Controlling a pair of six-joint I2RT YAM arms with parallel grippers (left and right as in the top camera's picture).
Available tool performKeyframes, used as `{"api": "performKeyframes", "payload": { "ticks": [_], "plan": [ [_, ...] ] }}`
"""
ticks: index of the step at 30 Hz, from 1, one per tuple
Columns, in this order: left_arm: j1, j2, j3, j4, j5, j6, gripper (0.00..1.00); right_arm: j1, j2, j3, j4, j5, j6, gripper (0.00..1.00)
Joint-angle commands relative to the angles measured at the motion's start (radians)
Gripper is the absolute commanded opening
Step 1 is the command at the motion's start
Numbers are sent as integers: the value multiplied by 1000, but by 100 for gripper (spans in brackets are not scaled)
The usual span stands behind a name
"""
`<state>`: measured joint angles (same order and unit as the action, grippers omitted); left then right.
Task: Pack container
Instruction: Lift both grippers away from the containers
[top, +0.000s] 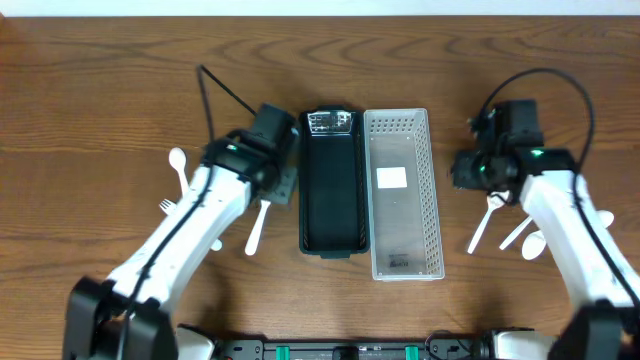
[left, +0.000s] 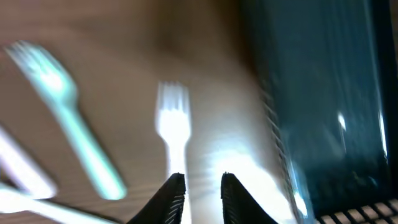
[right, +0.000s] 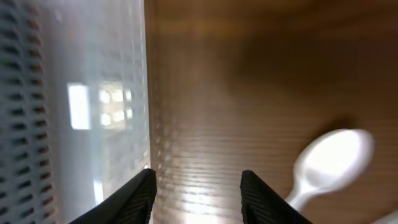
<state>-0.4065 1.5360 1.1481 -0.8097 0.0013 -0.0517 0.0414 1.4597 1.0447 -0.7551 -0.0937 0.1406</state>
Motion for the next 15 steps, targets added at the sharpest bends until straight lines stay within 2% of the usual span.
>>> {"api": "performKeyframes", "payload": {
  "ticks": [1,8,11,15],
  "plan": [
    [53,-113,77,-24,-127,2,24,-8,-124,97,-77,82,15,42],
    [169,-357,99,-61,-142,-40,30,32,-299,136,-367,29,11,32],
    [190,-436,99,-85,-143,-40,30,73,-343,136,-447,29,11,33],
    [192,-479,99,-113,-145,-40,30,160,-375,136,-467,3,-10,36]
  ]
}}
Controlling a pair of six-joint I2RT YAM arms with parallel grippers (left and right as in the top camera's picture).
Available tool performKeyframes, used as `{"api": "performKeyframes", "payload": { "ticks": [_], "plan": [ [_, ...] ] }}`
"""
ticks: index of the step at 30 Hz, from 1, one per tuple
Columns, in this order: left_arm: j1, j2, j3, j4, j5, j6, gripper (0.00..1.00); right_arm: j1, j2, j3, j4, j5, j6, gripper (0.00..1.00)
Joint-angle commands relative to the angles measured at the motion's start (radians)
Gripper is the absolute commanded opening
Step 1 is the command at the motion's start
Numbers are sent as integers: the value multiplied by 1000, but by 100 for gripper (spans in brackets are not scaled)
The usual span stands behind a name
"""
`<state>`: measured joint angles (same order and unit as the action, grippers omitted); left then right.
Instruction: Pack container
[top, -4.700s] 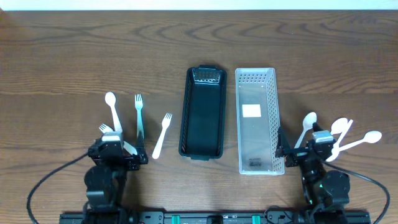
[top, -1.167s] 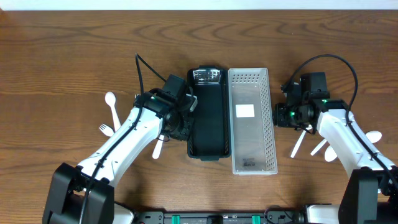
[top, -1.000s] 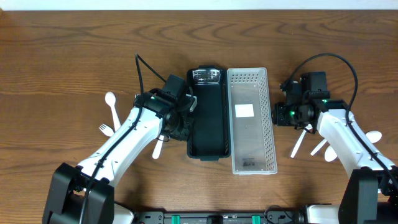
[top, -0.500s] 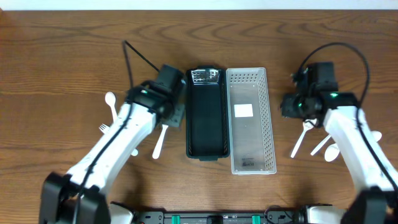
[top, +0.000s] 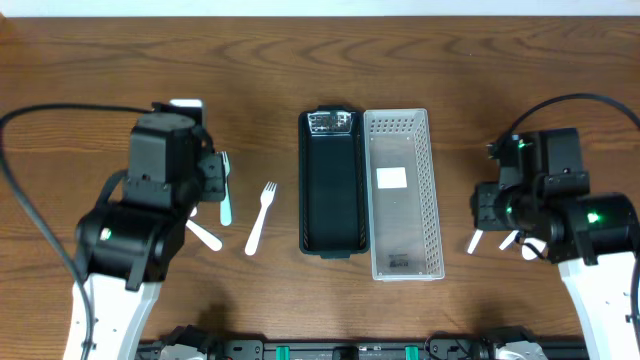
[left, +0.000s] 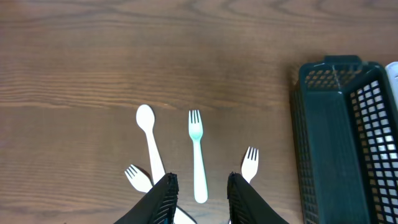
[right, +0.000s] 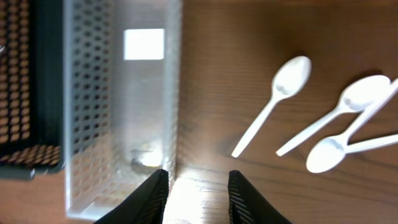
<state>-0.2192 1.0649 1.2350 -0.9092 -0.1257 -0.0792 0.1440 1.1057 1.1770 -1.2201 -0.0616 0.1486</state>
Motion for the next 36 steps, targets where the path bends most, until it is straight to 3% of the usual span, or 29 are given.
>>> {"api": "performKeyframes", "payload": {
  "ticks": [1,5,10,14,24,36],
  "plan": [
    [5,-9,12,-21,-18,-14,30,88,-22,4,7,-29,-19,37],
    [5,0,12,-39,-17,-61,30,190,6,4,100,-23,-50,34],
    [5,20,12,-40,-17,-62,30,227,142,4,259,78,-79,24],
    [5,29,12,-44,-17,-62,30,209,321,4,387,84,-102,1],
    [5,37,12,-44,-16,-65,31,203,671,4,640,5,-124,1],
    [5,58,11,-43,-17,-65,31,203,785,4,908,112,-92,1]
  ]
}}
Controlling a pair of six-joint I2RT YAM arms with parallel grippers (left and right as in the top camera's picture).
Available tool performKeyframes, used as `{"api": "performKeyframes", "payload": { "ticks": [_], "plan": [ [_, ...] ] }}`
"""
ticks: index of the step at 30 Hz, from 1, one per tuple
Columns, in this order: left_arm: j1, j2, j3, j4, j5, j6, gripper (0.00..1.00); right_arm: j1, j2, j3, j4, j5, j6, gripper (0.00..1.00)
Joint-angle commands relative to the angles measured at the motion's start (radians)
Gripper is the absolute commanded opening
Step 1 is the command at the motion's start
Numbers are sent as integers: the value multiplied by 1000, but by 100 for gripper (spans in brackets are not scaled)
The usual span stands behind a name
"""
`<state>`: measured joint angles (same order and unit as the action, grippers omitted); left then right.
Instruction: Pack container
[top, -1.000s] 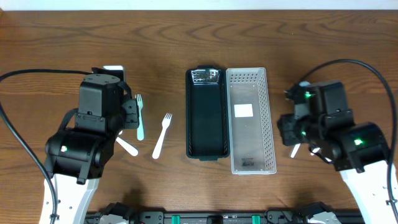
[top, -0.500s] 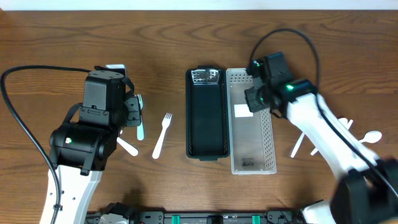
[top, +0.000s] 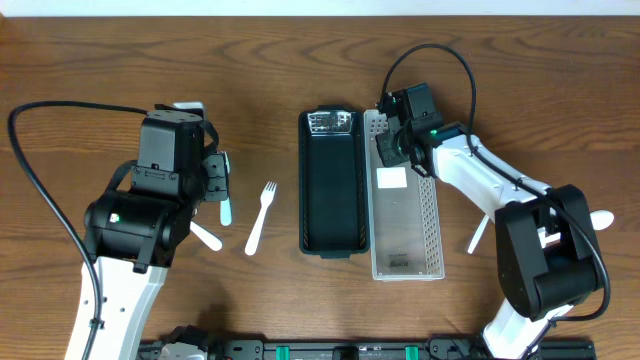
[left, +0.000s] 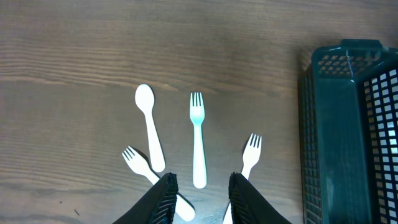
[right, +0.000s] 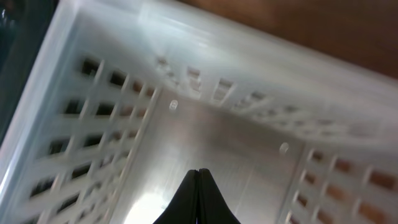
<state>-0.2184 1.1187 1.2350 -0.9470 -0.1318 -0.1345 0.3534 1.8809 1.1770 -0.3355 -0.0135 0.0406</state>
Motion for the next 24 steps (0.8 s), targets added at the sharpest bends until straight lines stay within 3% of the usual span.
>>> {"api": "performKeyframes", "payload": {
  "ticks": [1,24],
  "plan": [
    [4,5,11,-6,-11,-10,31,-7,10,4,37,77,18,1],
    [4,5,11,-6,-11,-10,31,-24,13,4,258,171,56,1]
  ]
}}
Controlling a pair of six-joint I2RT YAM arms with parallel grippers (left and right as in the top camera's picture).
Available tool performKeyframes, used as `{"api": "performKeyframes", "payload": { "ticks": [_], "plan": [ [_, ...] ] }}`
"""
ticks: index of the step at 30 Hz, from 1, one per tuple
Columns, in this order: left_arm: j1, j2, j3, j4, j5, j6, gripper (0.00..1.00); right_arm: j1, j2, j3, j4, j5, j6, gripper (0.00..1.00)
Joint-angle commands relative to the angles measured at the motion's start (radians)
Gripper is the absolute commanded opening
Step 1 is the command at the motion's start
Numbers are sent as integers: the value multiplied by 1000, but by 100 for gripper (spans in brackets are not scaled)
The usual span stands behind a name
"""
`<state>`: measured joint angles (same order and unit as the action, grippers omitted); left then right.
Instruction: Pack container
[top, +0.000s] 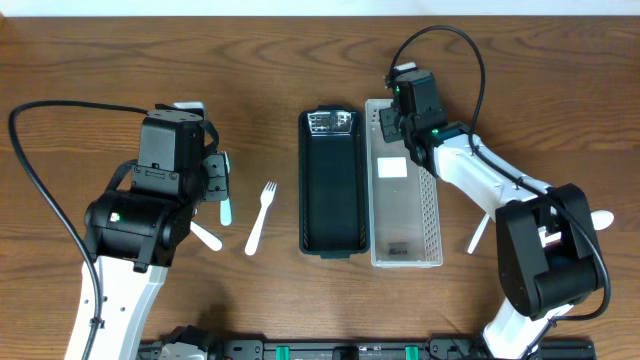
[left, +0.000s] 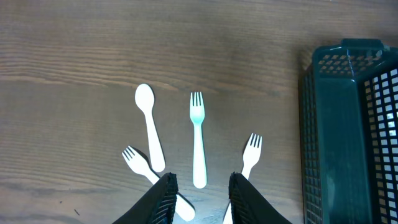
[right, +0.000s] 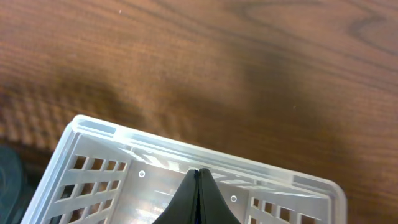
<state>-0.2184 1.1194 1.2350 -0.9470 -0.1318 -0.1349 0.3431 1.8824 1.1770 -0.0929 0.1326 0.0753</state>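
Side by side at the table's middle stand a dark green basket (top: 330, 185) and a white perforated basket (top: 405, 190). My right gripper (right: 199, 172) is shut, its tips down inside the white basket's far end (right: 205, 155), nothing visible between them. My left gripper (left: 199, 177) hangs open high above the cutlery left of the dark basket (left: 348, 124): a white spoon (left: 148, 124), a teal fork (left: 198, 143), a white fork (left: 250, 154) and a second white fork (left: 138, 163). Neither basket holds any cutlery.
A white label (top: 391, 168) lies on the white basket's floor. White spoons lie right of it, one handle (top: 479, 233) showing by the right arm and another bowl (top: 601, 218) at the far right. Cables (top: 60, 110) loop over both sides.
The white basket now sits a little nearer the table's far edge, and my shut right gripper is farther that way with it. The left arm and cutlery are unchanged.
At first both grippers were low, the left over the white fork, the right open between the white basket and a spoon. Then both hung high over their cutlery. Later the right was shut inside the white basket's far end, and the basket now lies farther back.
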Motion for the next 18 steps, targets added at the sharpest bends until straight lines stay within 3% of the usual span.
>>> {"api": "performKeyframes", "payload": {
  "ticks": [1,14,18],
  "plan": [
    [4,4,11,-6,-11,-9,31,-15,13,4,24,25,21,1],
    [4,4,11,-2,-11,-9,31,-43,21,4,90,-48,12,1],
    [4,4,11,-2,-11,-9,31,-16,-19,4,31,-130,-14,9]
  ]
}}
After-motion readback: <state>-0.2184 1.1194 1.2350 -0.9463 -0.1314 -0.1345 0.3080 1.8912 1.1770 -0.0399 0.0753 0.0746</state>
